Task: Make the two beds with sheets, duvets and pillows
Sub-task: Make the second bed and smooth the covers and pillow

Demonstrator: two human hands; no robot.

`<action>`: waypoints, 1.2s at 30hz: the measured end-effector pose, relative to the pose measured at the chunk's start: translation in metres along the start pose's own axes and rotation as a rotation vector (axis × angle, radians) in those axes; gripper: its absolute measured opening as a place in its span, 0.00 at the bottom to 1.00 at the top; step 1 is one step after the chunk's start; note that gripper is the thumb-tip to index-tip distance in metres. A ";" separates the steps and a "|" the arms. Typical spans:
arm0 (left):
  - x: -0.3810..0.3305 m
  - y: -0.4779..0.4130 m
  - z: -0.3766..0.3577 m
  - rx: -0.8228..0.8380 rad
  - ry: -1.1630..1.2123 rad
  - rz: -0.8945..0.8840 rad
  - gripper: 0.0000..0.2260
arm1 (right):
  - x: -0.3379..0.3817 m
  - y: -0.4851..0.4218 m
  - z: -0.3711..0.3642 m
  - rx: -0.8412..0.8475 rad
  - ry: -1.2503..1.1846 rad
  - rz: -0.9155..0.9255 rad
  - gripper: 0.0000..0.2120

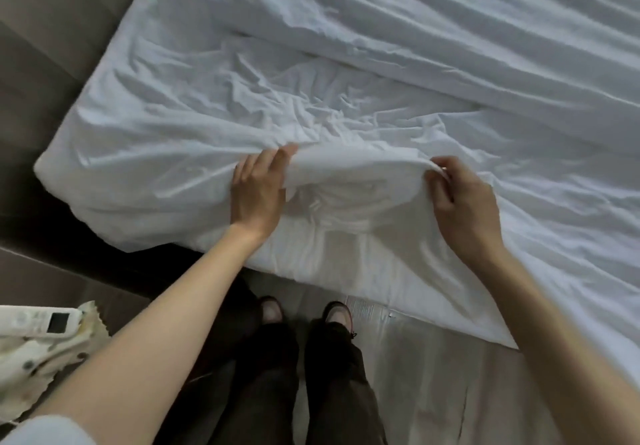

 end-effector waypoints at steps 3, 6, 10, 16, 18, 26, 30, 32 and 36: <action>0.001 -0.019 0.018 0.061 -0.004 -0.041 0.15 | 0.005 -0.004 0.010 -0.164 0.184 0.065 0.08; 0.008 -0.028 0.033 0.127 -0.034 -0.088 0.11 | 0.035 0.015 -0.008 -0.165 -0.039 0.165 0.09; 0.002 -0.037 0.056 0.209 0.065 -0.147 0.09 | 0.068 0.062 -0.081 0.107 -0.134 0.221 0.23; -0.005 -0.062 0.067 0.390 0.094 -0.243 0.07 | 0.074 0.025 -0.098 -0.001 0.239 0.238 0.27; -0.008 -0.070 0.068 0.383 0.134 -0.252 0.07 | 0.081 -0.001 -0.079 -0.017 0.253 0.245 0.22; -0.027 -0.026 0.054 0.025 0.055 -0.181 0.48 | 0.137 -0.056 -0.013 -0.097 0.241 0.122 0.11; -0.016 -0.040 0.033 0.087 0.025 -0.112 0.58 | 0.156 -0.063 0.007 -0.117 0.213 0.069 0.09; -0.011 -0.062 0.038 0.053 0.054 -0.058 0.55 | 0.160 -0.069 0.023 -0.185 0.178 0.045 0.11; 0.012 -0.105 0.052 -0.022 0.109 0.047 0.46 | 0.171 -0.080 0.050 -0.314 0.194 0.045 0.13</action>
Point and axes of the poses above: each hand's wrist, its own y-axis away from the middle knuckle, its own z-axis out of the back of the hand, x = y × z, the point moved 9 cm from there along -y, towards the middle knuckle, and after that the axes turned 15 degrees about -y, right-handed, at the moved point
